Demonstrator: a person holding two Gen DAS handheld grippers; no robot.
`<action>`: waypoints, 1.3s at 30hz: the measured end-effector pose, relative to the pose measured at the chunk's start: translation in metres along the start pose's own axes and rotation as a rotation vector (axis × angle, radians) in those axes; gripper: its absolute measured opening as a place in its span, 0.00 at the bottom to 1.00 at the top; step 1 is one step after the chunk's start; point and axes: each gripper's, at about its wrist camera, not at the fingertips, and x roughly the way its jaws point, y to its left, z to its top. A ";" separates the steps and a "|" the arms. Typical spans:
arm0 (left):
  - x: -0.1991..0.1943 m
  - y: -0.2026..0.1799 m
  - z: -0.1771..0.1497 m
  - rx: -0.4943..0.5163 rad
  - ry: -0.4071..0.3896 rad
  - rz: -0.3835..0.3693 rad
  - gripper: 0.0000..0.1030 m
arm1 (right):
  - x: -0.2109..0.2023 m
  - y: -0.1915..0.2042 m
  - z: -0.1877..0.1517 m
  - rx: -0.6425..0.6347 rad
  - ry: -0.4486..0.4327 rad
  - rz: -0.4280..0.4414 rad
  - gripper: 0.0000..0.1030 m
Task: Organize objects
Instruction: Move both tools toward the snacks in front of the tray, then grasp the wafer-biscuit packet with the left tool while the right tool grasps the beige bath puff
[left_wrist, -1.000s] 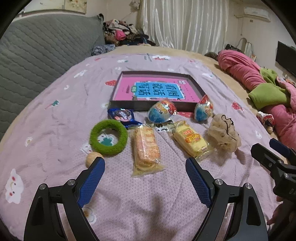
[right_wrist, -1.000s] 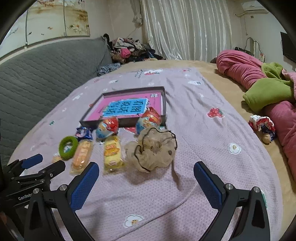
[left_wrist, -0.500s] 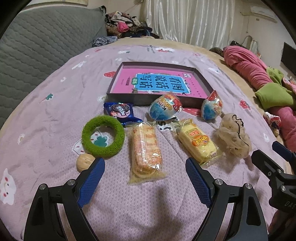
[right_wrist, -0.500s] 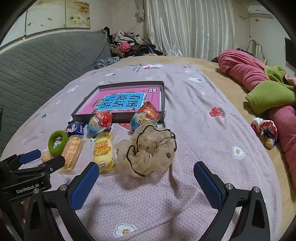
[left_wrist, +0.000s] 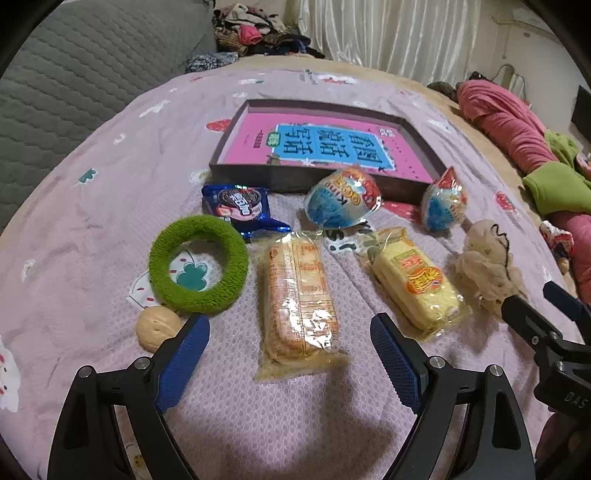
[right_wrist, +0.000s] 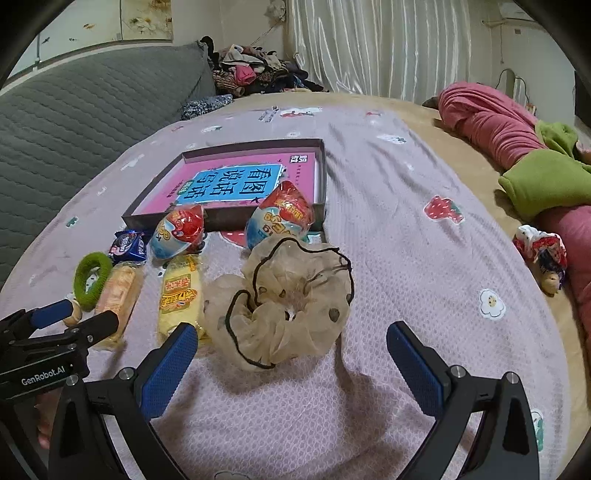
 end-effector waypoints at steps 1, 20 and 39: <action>0.003 -0.001 0.000 0.001 0.005 -0.001 0.87 | 0.001 0.000 0.000 -0.002 0.001 0.000 1.00; 0.028 -0.022 0.006 0.030 0.050 -0.009 0.68 | 0.032 0.012 0.004 -0.092 0.048 -0.062 0.79; 0.038 -0.003 0.011 -0.060 0.069 -0.084 0.40 | 0.027 0.012 0.005 -0.109 0.019 0.081 0.10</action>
